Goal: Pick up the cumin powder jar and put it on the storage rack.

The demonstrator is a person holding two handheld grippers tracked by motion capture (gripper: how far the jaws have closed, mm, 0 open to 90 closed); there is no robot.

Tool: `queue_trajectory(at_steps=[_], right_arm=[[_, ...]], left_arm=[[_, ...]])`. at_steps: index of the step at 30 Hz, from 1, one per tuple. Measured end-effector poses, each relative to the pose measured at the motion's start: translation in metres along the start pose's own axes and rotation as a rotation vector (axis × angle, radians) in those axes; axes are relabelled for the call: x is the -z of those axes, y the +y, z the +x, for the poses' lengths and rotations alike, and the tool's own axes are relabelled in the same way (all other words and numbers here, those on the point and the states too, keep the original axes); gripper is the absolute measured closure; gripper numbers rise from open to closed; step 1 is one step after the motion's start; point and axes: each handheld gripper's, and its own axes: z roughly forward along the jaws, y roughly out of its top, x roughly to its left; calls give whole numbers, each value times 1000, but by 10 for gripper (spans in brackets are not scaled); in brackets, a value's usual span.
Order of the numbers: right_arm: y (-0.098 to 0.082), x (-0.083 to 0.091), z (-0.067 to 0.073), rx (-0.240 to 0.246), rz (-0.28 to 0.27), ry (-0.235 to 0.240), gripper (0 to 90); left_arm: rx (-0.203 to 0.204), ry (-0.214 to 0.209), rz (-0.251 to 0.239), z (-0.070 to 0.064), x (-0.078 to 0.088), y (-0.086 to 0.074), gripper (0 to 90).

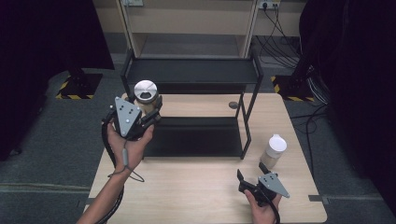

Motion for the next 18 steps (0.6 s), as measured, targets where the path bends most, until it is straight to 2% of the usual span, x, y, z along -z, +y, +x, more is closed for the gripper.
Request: queue_trajectory(at_steps=[8,18], right_arm=[[0,0,-1,-3,1,2,109],[1,0,-1,1,3,4,109]], left_arm=[[9,6,-6,4,-7,14,309],[20,7,-9,14,-21,44,309]])
